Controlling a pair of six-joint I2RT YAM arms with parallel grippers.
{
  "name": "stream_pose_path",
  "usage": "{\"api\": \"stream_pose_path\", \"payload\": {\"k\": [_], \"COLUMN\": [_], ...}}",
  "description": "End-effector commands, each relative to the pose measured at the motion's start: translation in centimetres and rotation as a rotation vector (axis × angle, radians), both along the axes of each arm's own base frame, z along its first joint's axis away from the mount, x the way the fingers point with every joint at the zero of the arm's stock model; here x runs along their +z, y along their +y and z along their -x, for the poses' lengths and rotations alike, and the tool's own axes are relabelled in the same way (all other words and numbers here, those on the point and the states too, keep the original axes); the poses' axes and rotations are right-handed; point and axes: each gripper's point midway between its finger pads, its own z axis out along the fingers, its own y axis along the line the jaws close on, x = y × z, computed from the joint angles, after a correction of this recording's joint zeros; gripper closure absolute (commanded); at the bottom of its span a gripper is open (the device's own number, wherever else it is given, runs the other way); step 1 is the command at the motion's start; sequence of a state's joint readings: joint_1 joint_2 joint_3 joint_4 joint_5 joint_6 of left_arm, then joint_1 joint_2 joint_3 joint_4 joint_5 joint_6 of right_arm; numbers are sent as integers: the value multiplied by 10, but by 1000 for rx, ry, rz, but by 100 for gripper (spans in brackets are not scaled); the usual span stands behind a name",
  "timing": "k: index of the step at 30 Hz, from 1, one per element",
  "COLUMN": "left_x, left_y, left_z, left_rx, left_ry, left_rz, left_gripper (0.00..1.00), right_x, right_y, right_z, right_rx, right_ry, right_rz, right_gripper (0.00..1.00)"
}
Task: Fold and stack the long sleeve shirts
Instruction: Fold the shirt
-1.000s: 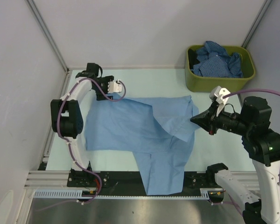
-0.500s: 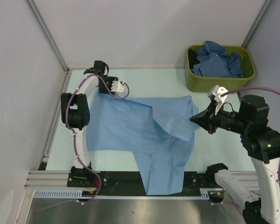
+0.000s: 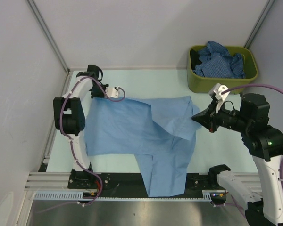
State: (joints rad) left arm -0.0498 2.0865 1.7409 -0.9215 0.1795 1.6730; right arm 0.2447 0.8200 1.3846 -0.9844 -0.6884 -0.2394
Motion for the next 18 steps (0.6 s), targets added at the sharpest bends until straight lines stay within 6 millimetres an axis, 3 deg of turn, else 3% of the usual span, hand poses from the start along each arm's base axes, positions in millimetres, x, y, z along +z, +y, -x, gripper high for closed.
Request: {"api": "stream_pose_path", "payload": {"k": [1, 2, 5, 10, 11, 16, 18], "left_x": [9, -6, -22, -29, -29, -12, 13], "left_y": [0, 1, 0, -7, -7, -7, -1], "left_z": [32, 47, 60, 74, 78, 101, 84], "left_rx": [70, 81, 134, 252, 267, 323, 381], "left_ry": [5, 46, 79, 143, 155, 237, 189], "left_rz": [57, 58, 75, 133, 137, 199, 266], "left_gripper": [100, 98, 92, 89, 83, 64, 60], "right_x": [15, 14, 18, 18, 18, 10, 7], "right_y": [0, 0, -4, -8, -9, -10, -9], "right_z": [0, 1, 1, -5, -7, -18, -19], "right_rx": [-11, -15, -45, -82, -91, -122, -119], "right_ry": [-44, -41, -45, -40, -42, -17, -3], "right_rz": [-25, -26, -25, -20, -18, -4, -5], "right_gripper": [100, 100, 100, 100, 100, 100, 100]}}
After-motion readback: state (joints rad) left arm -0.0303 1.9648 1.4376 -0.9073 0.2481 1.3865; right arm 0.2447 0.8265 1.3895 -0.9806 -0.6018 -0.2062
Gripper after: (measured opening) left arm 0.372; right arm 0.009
